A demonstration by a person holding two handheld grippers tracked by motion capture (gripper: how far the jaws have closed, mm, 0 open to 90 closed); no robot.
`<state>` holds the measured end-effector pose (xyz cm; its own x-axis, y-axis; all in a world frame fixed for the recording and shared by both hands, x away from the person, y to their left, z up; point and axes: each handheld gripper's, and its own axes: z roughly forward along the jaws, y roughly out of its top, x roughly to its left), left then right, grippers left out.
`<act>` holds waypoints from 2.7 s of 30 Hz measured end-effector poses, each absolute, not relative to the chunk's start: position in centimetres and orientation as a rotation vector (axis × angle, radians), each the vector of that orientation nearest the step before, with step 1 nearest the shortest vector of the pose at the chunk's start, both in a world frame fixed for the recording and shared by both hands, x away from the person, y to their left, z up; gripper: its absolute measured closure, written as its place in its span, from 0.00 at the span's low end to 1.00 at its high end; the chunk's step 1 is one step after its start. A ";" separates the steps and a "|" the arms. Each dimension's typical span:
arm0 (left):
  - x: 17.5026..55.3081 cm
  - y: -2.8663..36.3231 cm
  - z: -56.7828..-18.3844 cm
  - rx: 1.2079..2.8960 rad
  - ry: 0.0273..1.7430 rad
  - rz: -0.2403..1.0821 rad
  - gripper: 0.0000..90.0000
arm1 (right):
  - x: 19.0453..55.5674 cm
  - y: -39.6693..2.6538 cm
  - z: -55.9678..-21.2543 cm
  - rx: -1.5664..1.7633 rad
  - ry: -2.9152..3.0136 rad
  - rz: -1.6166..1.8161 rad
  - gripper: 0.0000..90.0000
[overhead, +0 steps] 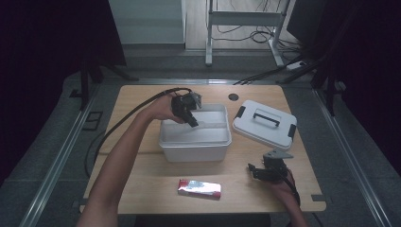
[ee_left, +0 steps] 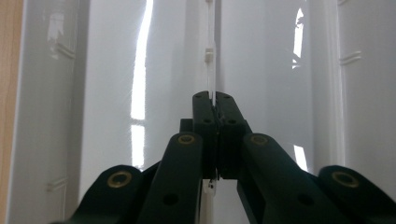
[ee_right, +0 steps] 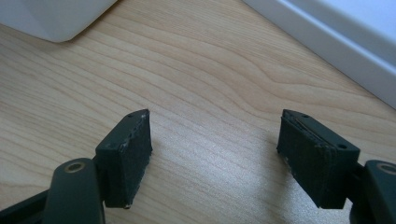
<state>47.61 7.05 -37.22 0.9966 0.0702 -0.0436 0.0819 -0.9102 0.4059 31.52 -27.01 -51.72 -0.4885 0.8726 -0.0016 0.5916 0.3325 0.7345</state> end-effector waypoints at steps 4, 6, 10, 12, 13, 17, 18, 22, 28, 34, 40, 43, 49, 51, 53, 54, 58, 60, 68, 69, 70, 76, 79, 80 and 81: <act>47.6 7.1 -37.3 2.714 0.104 -0.039 0.99 | 31.5 -27.0 -51.7 1.293 2.205 0.965 0.28; 47.6 7.2 -37.3 2.709 0.109 -0.043 0.99 | 31.5 -27.0 -51.7 1.293 2.205 0.965 0.28; 47.7 7.0 -37.6 2.735 0.092 -0.053 0.94 | 31.5 -27.0 -51.7 1.293 2.205 0.965 0.28; 47.6 7.1 -37.6 2.733 0.095 -0.041 0.98 | 31.5 -27.0 -51.7 1.293 2.205 0.964 0.28; 47.6 7.1 -37.7 2.722 0.111 -0.049 0.98 | 31.5 -27.0 -51.7 1.293 2.205 0.965 0.28; 47.7 7.1 -37.7 2.718 0.119 -0.060 0.99 | 31.5 -27.0 -51.7 1.293 2.205 0.964 0.28; 47.7 7.1 -37.7 2.719 0.117 -0.062 0.99 | 31.5 -27.0 -51.7 1.292 2.205 0.964 0.28; 47.7 7.1 -37.8 2.708 0.123 -0.069 0.99 | 31.5 -27.0 -51.7 1.293 2.205 0.965 0.28; 47.8 7.2 -37.7 2.713 0.109 -0.059 1.00 | 31.5 -27.0 -51.7 1.293 2.205 0.964 0.28; 47.6 7.3 -37.4 2.681 0.107 -0.052 1.00 | 31.5 -27.0 -51.7 1.293 2.205 0.965 0.28; 47.6 7.7 -36.7 2.646 0.104 -0.037 1.00 | 31.5 -27.0 -51.7 1.293 2.205 0.964 0.28; 47.6 8.2 -36.0 2.616 0.098 -0.033 1.00 | 31.5 -27.0 -51.7 1.293 2.205 0.964 0.28; 47.3 9.3 -34.7 2.577 0.121 0.004 1.00 | 31.5 -27.0 -51.7 1.296 2.203 0.966 0.28; 47.1 9.8 -34.1 2.559 0.129 0.020 1.00 | 31.5 -27.0 -51.7 1.293 2.205 0.963 0.28; 46.9 10.4 -33.4 2.543 0.140 0.041 1.00 | 31.6 -27.1 -51.7 1.284 2.204 0.962 0.28; 46.8 10.8 -33.0 2.544 0.141 0.055 1.00 | 31.6 -27.1 -51.7 1.284 2.204 0.962 0.28; 46.1 12.3 -31.3 2.512 0.156 0.100 1.00 | 31.6 -27.0 -51.7 1.287 2.202 0.965 0.28; 45.7 13.0 -30.5 2.507 0.160 0.125 1.00 | 31.5 -27.0 -51.7 1.288 2.201 0.964 0.28; 44.4 16.5 -29.2 2.488 0.223 0.173 1.00 | 31.5 -27.0 -51.7 1.295 2.200 0.963 0.28; 44.3 16.9 -29.2 2.490 0.229 0.176 1.00 | 31.5 -27.0 -51.7 1.296 2.199 0.962 0.28; 44.1 17.5 -29.0 2.495 0.243 0.186 1.00 | 31.5 -27.0 -51.7 1.296 2.199 0.962 0.28; 43.3 20.5 -29.2 2.460 0.322 0.199 1.00 | 31.5 -27.0 -51.7 1.307 2.192 0.960 0.28; 43.0 21.7 -29.4 2.462 0.340 0.207 1.00 | 31.5 -27.0 -51.7 1.309 2.190 0.959 0.28; 42.8 22.1 -29.5 2.464 0.350 0.210 1.00 | 31.5 -27.0 -51.7 1.309 2.190 0.959 0.28; 42.7 22.4 -29.6 2.465 0.360 0.211 1.00 | 31.5 -27.0 -51.7 1.310 2.189 0.958 0.28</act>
